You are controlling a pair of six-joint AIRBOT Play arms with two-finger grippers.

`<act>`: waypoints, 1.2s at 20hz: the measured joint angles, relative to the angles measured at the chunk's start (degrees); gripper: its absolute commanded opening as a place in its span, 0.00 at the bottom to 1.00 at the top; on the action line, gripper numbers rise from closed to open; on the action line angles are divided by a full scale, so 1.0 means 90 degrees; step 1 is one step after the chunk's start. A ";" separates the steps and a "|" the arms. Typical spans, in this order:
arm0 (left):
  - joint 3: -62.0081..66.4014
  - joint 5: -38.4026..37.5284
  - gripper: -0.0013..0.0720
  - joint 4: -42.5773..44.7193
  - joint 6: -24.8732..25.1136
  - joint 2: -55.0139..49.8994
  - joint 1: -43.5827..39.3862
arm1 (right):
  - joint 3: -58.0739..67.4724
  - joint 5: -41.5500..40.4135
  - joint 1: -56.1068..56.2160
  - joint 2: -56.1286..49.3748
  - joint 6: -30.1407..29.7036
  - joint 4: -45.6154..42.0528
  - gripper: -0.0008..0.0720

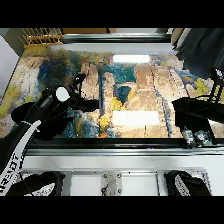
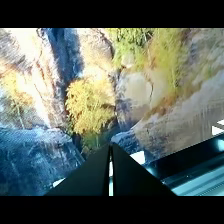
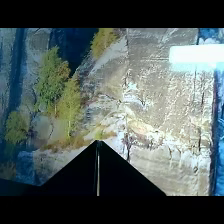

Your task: Fold the clothes and pants, and hang the long-sleeved shirts on hangers.

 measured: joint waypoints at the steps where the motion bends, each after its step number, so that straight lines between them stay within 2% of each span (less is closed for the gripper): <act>1: 0.0000 0.0000 0.03 -0.0002 0.0000 0.0000 0.0000 | 0.0000 0.0002 0.0000 0.0000 0.0000 0.0000 0.03; 13: 0.0000 0.0000 0.03 -0.0002 0.0000 0.0000 -0.0005 | 0.0000 0.0000 0.0000 0.0000 0.0002 0.0000 0.03; 14: 0.0002 0.0000 0.23 0.0002 0.0017 0.0000 -0.0005 | 0.0000 0.0002 0.0000 0.0000 0.0000 0.0000 0.03; 15: 0.0024 -0.0005 0.77 0.0061 0.0080 -0.0002 0.0015 | 0.0000 0.0002 0.0000 0.0000 0.0002 0.0000 0.03; 16: 0.0095 -0.0041 1.00 0.0199 0.0165 -0.0002 0.0070 | 0.0000 0.0002 0.0000 0.0000 0.0000 0.0000 0.03; 20: 0.0765 -0.0580 1.00 0.1751 0.0279 0.0000 0.0758 | 0.0000 0.0000 0.0000 0.0000 0.0000 0.0000 0.03; 24: 0.1331 -0.1047 1.00 0.3138 0.0104 0.0000 0.2237 | 0.0000 0.0000 0.0002 0.0000 0.0002 0.0000 0.03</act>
